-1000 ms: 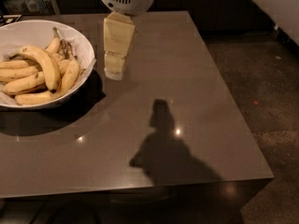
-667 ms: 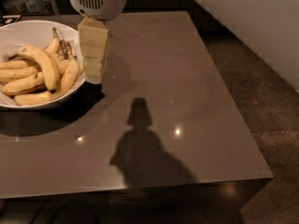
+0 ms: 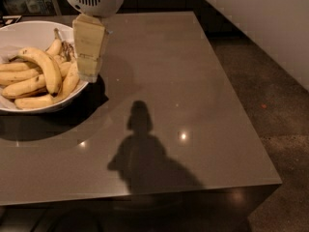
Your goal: Pick banana from white bowl
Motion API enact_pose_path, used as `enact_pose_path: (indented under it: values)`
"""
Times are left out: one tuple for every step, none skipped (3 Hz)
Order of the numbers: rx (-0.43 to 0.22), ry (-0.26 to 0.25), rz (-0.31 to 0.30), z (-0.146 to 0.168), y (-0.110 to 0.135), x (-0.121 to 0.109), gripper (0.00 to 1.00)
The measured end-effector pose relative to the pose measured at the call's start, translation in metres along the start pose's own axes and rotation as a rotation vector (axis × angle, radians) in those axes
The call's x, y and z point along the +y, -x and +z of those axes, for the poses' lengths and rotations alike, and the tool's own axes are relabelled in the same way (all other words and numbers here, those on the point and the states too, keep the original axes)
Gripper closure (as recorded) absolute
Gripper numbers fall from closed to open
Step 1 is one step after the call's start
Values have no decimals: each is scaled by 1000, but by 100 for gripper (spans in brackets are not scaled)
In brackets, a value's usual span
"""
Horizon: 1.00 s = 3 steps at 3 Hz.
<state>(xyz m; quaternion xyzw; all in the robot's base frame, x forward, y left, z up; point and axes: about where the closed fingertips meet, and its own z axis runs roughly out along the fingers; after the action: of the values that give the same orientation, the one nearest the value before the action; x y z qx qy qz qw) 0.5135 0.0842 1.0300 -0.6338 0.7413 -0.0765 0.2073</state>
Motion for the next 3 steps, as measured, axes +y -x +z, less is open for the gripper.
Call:
enact_pose_path:
  values:
    - [-5,6,-12,7,22,0,0]
    - [-5,45,-99,29,77,4,0]
    - [-6,82,-186,60,129,11,0]
